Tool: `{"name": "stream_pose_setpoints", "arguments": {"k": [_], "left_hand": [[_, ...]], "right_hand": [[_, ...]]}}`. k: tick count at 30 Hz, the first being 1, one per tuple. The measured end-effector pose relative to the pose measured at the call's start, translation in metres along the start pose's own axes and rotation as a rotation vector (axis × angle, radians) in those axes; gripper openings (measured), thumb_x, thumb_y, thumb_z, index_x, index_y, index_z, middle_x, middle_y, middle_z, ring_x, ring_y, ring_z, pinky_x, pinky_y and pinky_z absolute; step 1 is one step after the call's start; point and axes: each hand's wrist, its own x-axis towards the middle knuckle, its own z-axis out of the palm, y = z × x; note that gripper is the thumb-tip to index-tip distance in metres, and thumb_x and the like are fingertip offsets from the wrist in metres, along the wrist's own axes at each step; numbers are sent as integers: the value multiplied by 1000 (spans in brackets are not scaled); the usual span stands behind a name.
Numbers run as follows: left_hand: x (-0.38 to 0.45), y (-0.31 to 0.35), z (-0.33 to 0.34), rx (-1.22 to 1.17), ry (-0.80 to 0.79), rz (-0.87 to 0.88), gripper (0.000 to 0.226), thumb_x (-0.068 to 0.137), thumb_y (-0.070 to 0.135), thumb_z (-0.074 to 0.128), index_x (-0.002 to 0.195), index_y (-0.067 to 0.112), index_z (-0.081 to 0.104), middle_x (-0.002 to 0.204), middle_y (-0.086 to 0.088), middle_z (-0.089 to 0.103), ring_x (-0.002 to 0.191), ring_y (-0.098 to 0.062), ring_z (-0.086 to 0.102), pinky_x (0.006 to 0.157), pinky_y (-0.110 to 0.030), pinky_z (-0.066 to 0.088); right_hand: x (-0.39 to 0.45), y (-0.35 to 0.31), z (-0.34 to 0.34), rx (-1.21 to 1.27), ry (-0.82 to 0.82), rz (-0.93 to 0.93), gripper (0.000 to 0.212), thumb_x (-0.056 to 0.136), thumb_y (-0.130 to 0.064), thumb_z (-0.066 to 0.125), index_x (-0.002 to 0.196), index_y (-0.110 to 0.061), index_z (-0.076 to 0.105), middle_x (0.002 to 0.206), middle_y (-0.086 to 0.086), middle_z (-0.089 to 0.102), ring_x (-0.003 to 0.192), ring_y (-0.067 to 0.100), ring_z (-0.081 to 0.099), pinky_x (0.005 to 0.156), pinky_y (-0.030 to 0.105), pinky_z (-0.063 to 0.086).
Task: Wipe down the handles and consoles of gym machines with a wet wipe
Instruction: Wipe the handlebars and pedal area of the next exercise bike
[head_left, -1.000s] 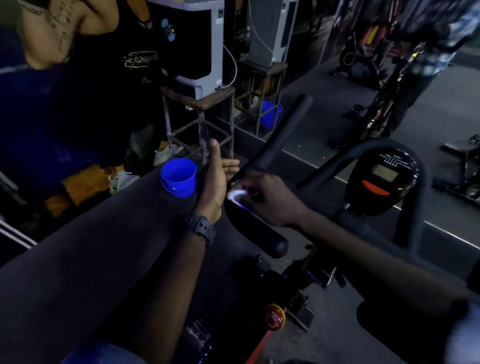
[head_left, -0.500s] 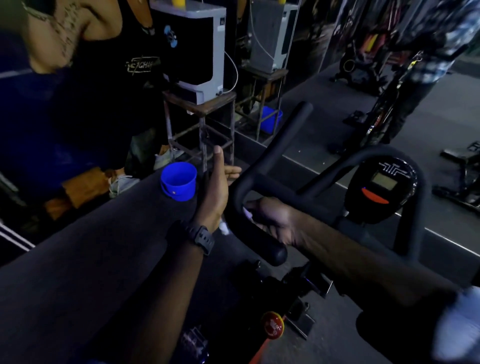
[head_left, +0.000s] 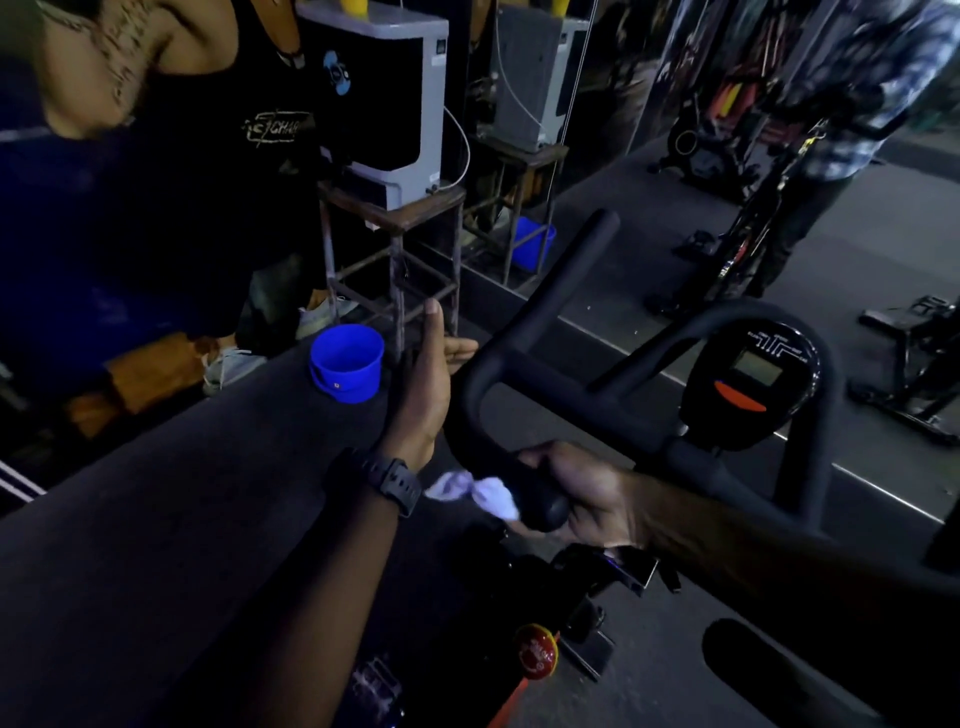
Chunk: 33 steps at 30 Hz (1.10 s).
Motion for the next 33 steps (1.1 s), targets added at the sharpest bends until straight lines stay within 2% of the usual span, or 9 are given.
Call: {"name": "stream_pose_setpoints", "arguments": {"k": [5, 9, 12, 16, 19, 23, 25, 30, 33], "left_hand": [[-1, 1, 2, 32, -21, 13, 70, 105, 56, 22, 100, 4, 69, 100, -9, 71, 91, -15, 65, 81, -20, 52], [7, -4, 1, 137, 2, 66, 74, 88, 79, 26, 84, 24, 74, 98, -2, 77, 99, -17, 70, 97, -41, 54], [10, 3, 10, 69, -38, 36, 77, 97, 72, 22, 98, 12, 71, 111, -10, 73, 109, -21, 67, 100, -36, 51], [19, 10, 14, -109, -53, -62, 84, 101, 64, 10, 122, 4, 64, 128, -17, 65, 119, -27, 62, 94, -28, 49], [17, 6, 12, -190, -26, -53, 79, 101, 66, 13, 114, 10, 67, 120, -11, 70, 109, -21, 67, 87, -25, 53], [14, 5, 20, -160, -4, 11, 78, 105, 55, 12, 122, -2, 63, 117, -15, 70, 100, -16, 66, 71, -10, 49], [16, 3, 25, -126, -6, 24, 76, 106, 53, 13, 124, -2, 62, 124, -16, 66, 113, -23, 63, 76, -14, 48], [20, 5, 34, -28, -89, 37, 74, 102, 64, 21, 118, 7, 65, 126, -12, 67, 111, -20, 63, 90, -27, 51], [26, 17, 50, 12, -158, 65, 79, 102, 64, 18, 128, 4, 61, 132, -11, 62, 120, -19, 59, 108, -39, 45]], "right_hand": [[-36, -8, -3, -322, 75, -56, 28, 100, 1, 39, 106, 9, 65, 98, 21, 72, 84, 29, 72, 73, 39, 62], [-43, -7, 5, -1014, 348, -468, 23, 91, 7, 48, 97, -4, 67, 89, 0, 68, 73, 5, 63, 66, 12, 50], [-25, -16, 15, -1136, 401, -776, 24, 85, -2, 67, 92, -22, 79, 88, -10, 76, 84, -2, 67, 81, 20, 52], [2, -38, 44, -1497, 417, -1175, 13, 82, -5, 69, 91, -12, 75, 92, 3, 75, 88, 15, 68, 78, 31, 52], [11, -69, 38, -1663, 539, -1104, 17, 96, -17, 53, 100, -7, 66, 105, 15, 68, 98, 29, 65, 76, 33, 46], [1, -79, 14, -1802, 653, -1105, 26, 101, -48, 43, 92, -27, 54, 85, -7, 53, 77, 13, 52, 66, 27, 33], [-17, -68, 4, -1875, 564, -1136, 12, 102, -41, 47, 101, -33, 55, 90, -9, 56, 81, 11, 54, 68, 28, 41], [-13, -80, 22, -1936, 572, -1119, 28, 98, -41, 50, 103, -19, 65, 104, 7, 65, 96, 26, 65, 79, 36, 50], [-9, -78, 25, -2002, 523, -1093, 23, 87, -10, 66, 108, -2, 67, 110, 20, 64, 98, 36, 63, 79, 38, 51]]}}
